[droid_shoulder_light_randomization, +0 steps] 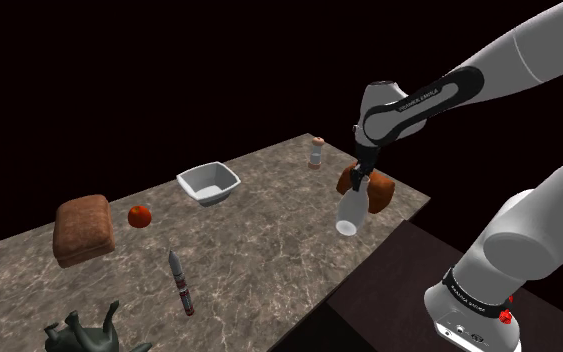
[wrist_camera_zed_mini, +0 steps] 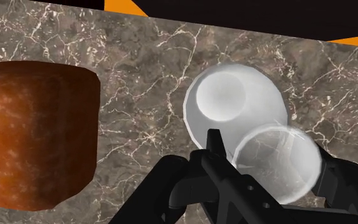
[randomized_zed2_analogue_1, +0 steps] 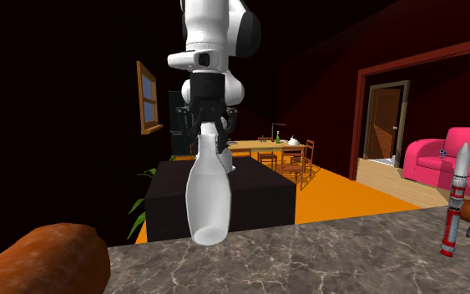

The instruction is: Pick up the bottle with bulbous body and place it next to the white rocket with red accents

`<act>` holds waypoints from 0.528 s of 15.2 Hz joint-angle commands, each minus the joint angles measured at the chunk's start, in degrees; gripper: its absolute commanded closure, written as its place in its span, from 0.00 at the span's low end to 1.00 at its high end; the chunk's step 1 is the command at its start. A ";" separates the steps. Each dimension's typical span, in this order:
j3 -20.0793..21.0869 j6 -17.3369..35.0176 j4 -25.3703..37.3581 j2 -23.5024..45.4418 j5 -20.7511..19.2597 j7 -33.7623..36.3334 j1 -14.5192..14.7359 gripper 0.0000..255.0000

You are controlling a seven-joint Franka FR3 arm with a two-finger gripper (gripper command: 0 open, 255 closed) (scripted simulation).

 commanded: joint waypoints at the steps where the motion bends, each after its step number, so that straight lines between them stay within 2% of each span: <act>1: 0.14 -1.82 0.69 -1.11 -0.01 0.15 0.05 1.00; 8: 0.39 -8.06 3.26 -4.79 -0.13 0.25 0.01 1.00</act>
